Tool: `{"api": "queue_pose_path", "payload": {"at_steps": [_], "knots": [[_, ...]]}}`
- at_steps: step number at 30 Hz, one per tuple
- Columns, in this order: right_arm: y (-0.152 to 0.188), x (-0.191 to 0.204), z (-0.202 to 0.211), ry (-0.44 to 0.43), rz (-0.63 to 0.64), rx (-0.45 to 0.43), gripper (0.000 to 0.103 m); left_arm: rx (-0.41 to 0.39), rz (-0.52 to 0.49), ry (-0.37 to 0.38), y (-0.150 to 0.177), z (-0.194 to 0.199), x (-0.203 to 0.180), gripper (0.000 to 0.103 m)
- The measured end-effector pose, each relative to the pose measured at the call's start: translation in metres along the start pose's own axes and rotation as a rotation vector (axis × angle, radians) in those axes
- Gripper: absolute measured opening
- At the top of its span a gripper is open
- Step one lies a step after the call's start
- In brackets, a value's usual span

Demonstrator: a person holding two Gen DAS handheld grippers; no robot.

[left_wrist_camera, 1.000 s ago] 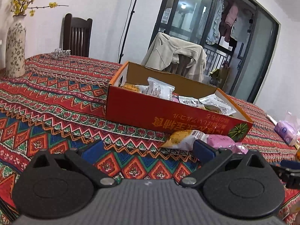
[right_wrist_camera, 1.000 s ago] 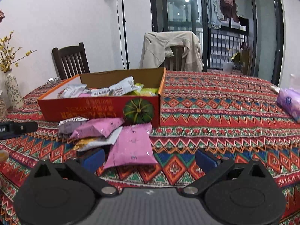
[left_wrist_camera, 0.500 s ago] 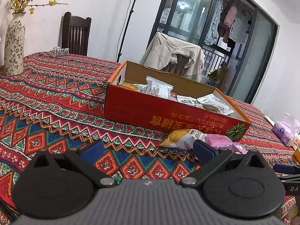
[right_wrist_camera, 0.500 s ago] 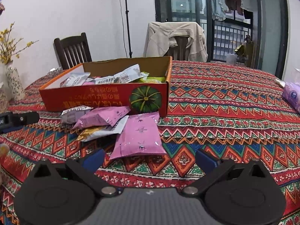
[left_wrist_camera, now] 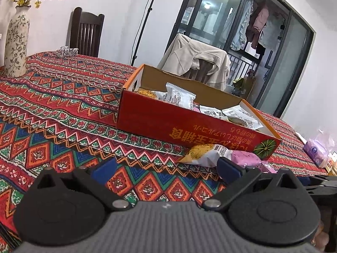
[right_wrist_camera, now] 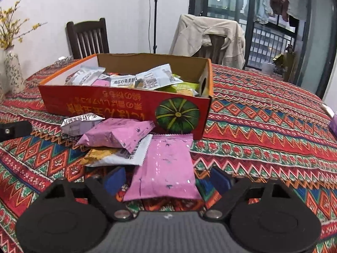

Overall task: Organize snacks
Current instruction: 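Withdraw both grippers from the box toward the remaining pink packets, then grasp a pink packet with the right gripper while the left gripper grasps an oat cracker packet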

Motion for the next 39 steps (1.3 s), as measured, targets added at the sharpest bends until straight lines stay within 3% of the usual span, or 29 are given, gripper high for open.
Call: {"api": "queue_pose_path", "payload": {"at_steps": [4, 14, 22, 31, 39], "knots": [[-0.003, 0.002, -0.014, -0.012, 0.011, 0.023, 0.068, 0.003, -0.005, 0.009, 0.0, 0.0, -0.001, 0.103], [-0.003, -0.005, -0.02, -0.06, -0.016, -0.025, 0.061, 0.013, -0.002, 0.011, 0.0, -0.002, -0.001, 0.103], [0.003, -0.008, -0.01, -0.005, -0.011, -0.068, 0.061, 0.016, 0.004, 0.007, 0.0, -0.004, -0.001, 0.103], [0.01, -0.047, 0.009, 0.066, -0.161, -0.151, 0.061, 0.028, 0.004, -0.012, 0.001, -0.007, 0.0, 0.103], [0.016, -0.062, 0.011, 0.057, -0.233, -0.169, 0.061, 0.042, -0.044, -0.043, -0.002, -0.009, -0.011, 0.103]]}}
Point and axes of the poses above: each gripper's, at about its wrist camera, not at the fingertips, and z roughly against the way its jaws point, x to its left, y to its underside, the point moved 2 cm from there along -z, roughly the way its jaws point, and after that the axes turned 1 degree about x, right-handed, at the moved point
